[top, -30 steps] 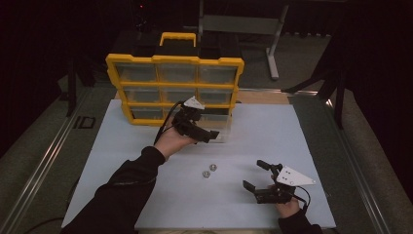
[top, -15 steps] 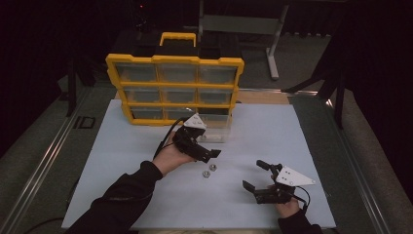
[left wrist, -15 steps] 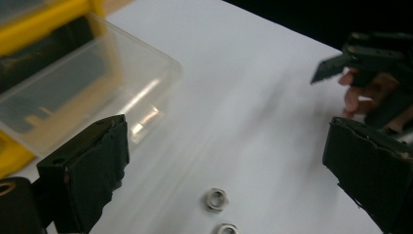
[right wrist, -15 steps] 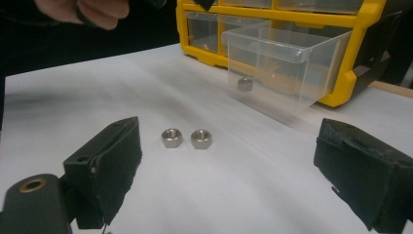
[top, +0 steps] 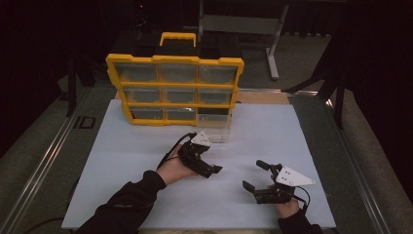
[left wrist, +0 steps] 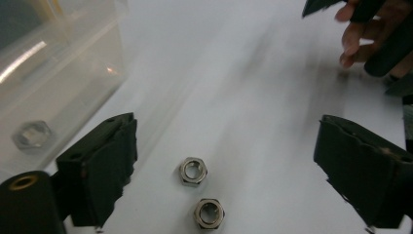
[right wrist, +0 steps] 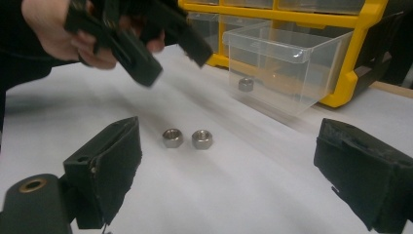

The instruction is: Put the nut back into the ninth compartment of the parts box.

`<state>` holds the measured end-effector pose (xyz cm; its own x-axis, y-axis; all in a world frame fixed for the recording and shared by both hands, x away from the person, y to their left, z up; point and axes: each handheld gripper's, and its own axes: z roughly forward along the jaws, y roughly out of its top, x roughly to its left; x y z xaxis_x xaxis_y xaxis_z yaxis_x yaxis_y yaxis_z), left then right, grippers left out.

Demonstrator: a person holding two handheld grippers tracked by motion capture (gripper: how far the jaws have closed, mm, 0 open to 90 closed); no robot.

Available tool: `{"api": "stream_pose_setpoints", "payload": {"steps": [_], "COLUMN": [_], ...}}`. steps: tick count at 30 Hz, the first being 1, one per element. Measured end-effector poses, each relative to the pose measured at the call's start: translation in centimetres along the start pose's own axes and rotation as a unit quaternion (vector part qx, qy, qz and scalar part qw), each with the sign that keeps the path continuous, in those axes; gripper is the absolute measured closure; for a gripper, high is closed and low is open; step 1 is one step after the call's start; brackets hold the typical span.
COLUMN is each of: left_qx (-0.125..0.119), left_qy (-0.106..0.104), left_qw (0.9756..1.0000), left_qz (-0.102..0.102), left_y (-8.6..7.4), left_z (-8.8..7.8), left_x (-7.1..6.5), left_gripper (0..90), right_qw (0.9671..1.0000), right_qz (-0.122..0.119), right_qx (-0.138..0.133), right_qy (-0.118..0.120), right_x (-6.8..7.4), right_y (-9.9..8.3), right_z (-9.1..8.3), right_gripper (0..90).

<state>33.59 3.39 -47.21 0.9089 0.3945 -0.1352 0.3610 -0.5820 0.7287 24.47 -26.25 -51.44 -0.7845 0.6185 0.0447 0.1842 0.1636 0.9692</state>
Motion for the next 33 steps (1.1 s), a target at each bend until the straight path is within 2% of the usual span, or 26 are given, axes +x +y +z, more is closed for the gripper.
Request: {"api": "stream_pose_setpoints", "payload": {"steps": [5, 9, 12, 13, 18, 23, 25, 26, 33], "left_qx": [0.012, 0.026, 0.028, 0.029, 0.038, 0.047, 0.054, 0.055, 0.067], "left_qy": [-0.004, 0.002, -0.009, -0.008, 0.002, 0.011, 0.021, 0.016, 0.027], "left_qw": [0.9999, 0.9996, 0.9995, 0.9995, 0.9992, 0.9987, 0.9981, 0.9982, 0.9967], "left_qz": [0.001, 0.012, 0.008, 0.009, 0.014, 0.014, 0.022, 0.019, 0.039], "left_y": [-1.0, -1.6, -1.9, -2.0, -2.2, -2.4, -2.6, -2.7, -3.0], "left_z": [1.2, 2.0, 2.6, 2.7, 3.4, 4.1, 4.4, 4.5, 5.1], "left_x": [0.2, 0.5, 0.7, 0.7, 0.9, 1.3, 1.2, 1.2, 0.8], "left_gripper": [17.8, 27.8, 32.8, 37.4, 45.5, 50.4, 51.8, 52.1, 59.1], "right_qw": [1.0, 1.0, 1.0, 1.0, 1.0, 1.0, 1.0, 1.0, 1.0], "right_qz": [0.001, 0.002, 0.001, 0.002, 0.003, 0.002, 0.002, 0.003, 0.003], "right_qx": [0.0, 0.001, 0.0, 0.001, 0.001, 0.001, 0.0, 0.0, 0.001], "right_qy": [0.0, 0.001, 0.0, 0.001, 0.001, 0.001, 0.001, 0.001, 0.002], "right_x": [0.0, 0.0, 0.0, 0.0, 0.0, 0.0, -0.1, -0.1, 0.0], "right_y": [0.0, 0.0, 0.0, 0.0, 0.0, 0.0, 0.0, 0.0, 0.0], "right_z": [0.0, 0.0, 0.0, 0.0, 0.0, 0.0, 0.0, 0.0, 0.0], "right_gripper": [10.2, 10.3, 10.2, 10.3, 10.3, 10.2, 10.3, 10.3, 10.2]}}
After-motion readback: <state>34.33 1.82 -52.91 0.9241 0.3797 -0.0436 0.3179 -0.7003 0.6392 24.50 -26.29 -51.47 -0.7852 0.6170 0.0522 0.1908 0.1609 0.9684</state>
